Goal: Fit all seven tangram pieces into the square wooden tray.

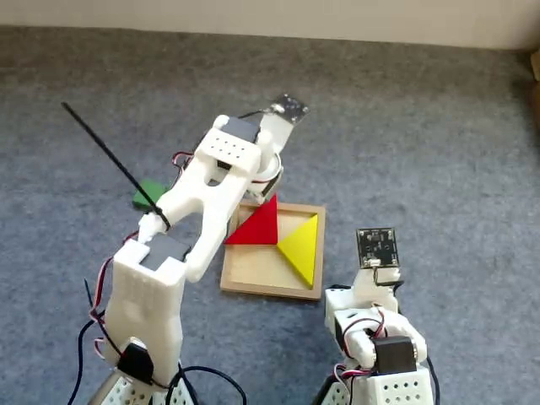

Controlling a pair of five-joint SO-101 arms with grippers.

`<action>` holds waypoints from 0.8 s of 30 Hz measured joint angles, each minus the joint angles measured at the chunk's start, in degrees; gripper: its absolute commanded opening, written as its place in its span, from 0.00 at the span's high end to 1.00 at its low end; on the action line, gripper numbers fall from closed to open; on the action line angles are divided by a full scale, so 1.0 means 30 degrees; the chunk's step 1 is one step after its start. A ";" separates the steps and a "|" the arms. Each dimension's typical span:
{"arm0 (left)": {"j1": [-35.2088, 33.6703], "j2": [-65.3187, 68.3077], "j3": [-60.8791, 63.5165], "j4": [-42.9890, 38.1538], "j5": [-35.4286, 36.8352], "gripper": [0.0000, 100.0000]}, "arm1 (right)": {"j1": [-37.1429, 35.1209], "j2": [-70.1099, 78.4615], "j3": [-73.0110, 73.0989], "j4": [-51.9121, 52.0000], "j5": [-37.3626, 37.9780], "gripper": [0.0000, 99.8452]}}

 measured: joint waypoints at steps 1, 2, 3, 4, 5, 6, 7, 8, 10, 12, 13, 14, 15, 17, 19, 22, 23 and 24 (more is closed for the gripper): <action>0.0000 0.0088 0.0000 -0.0059 0.0000 0.87 | 0.0000 0.0000 0.0000 0.0000 0.0000 0.99; 0.0029 0.0117 0.0000 -0.0117 0.0000 0.87 | 0.0000 0.0000 0.0000 0.0000 0.0000 0.99; 0.0205 0.0117 0.0000 -0.0117 0.0000 0.87 | 0.0000 0.0000 0.0000 0.0000 0.0000 0.99; 0.0469 0.0117 0.0000 -0.0117 0.0000 0.87 | 0.0000 0.0000 0.0000 0.0000 0.0000 0.99; 0.0791 0.0117 0.0000 -0.0117 0.0000 0.87 | 0.0000 0.0000 0.0000 0.0000 0.0000 0.99; 0.1172 0.0117 0.0000 -0.0117 0.0000 0.87 | 0.0000 0.0000 0.0000 0.0000 0.0000 0.99; 0.1612 0.0117 0.0000 -0.0117 0.0000 0.87 | 0.0000 0.0000 0.0000 0.0000 0.0000 0.99; 0.2051 0.0117 0.0000 -0.0117 0.0000 0.87 | 0.0000 0.0000 0.0000 0.0000 0.0000 0.99; 0.2930 0.0117 0.0000 -0.0117 0.0000 0.87 | 0.0000 0.0000 0.0000 0.0000 0.0000 0.99; 0.3458 0.0117 0.0000 -0.0117 0.0000 0.87 | 0.0000 0.0000 0.0000 0.0000 0.0000 0.99; 0.3634 0.0117 0.0000 -0.0117 0.0000 0.87 | 0.0000 0.0000 0.0000 0.0000 0.0000 0.99; 0.3751 0.0117 0.0000 -0.0117 0.0000 0.87 | 0.0000 0.0000 0.0000 0.0000 0.0000 0.99; 0.3839 0.0117 0.0000 -0.0117 0.0000 0.87 | 0.0000 0.0000 0.0000 0.0000 0.0000 0.99; 0.3839 0.0117 0.0000 -0.0117 0.0000 0.87 | 0.0000 0.0000 0.0000 0.0000 0.0000 0.99; 0.3780 -0.0088 0.0000 -0.0117 0.0000 0.87 | 0.0000 0.0000 0.0000 0.0000 0.0000 0.99; 0.3604 -0.1348 0.0117 -0.0088 0.0000 0.87 | 0.0000 0.0000 0.0000 0.0000 0.0000 0.99; 0.3458 -0.1934 0.0352 0.0117 0.0000 0.87 | 0.0000 0.0000 0.0000 0.0000 0.0000 0.99; 0.3282 -0.2549 0.0615 0.0322 0.0000 0.87 | 0.0000 0.0000 0.0000 0.0000 0.0000 0.99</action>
